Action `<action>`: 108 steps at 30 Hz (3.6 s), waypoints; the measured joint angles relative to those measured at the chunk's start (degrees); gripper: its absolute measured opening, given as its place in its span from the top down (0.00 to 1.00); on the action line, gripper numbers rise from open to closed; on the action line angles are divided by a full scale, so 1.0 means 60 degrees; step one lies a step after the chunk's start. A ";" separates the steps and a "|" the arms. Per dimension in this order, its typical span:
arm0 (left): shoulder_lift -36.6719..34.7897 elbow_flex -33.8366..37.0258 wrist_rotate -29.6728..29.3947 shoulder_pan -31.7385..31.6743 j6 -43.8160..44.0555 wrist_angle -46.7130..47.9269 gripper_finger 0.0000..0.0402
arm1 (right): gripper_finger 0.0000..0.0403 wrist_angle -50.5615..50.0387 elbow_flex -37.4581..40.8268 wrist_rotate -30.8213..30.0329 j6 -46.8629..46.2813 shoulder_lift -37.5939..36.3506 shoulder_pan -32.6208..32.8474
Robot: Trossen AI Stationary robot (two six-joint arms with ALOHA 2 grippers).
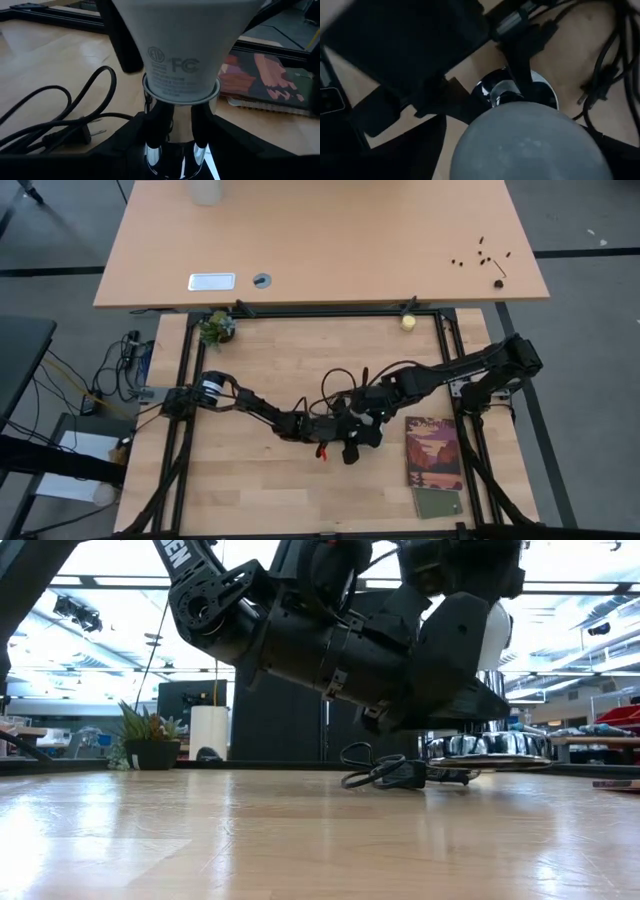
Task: Screw lightbulb
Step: Insert the white lightbulb into the silver lamp
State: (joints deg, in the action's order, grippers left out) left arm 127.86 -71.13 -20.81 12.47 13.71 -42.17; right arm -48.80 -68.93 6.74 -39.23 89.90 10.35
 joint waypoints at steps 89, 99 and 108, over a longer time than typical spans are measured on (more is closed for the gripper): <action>0.0007 0.0007 -0.0267 0.0003 -0.0200 0.0203 0.53 | 0.35 0.0100 0.0183 -0.0631 -0.4755 0.0063 0.0183; 0.0007 0.0007 -0.0387 0.0007 -0.0214 0.0203 0.53 | 0.19 0.0005 0.0038 -0.0103 -0.2615 0.0063 0.0109; 0.0003 0.0004 -0.0384 -0.0008 -0.0200 0.0381 0.53 | 0.14 -0.2226 -0.0799 -0.0861 -0.0962 0.0051 0.0342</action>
State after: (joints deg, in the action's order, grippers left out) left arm 127.87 -71.11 -23.12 12.43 12.51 -39.88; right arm -62.15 -73.73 1.58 -45.00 90.21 12.40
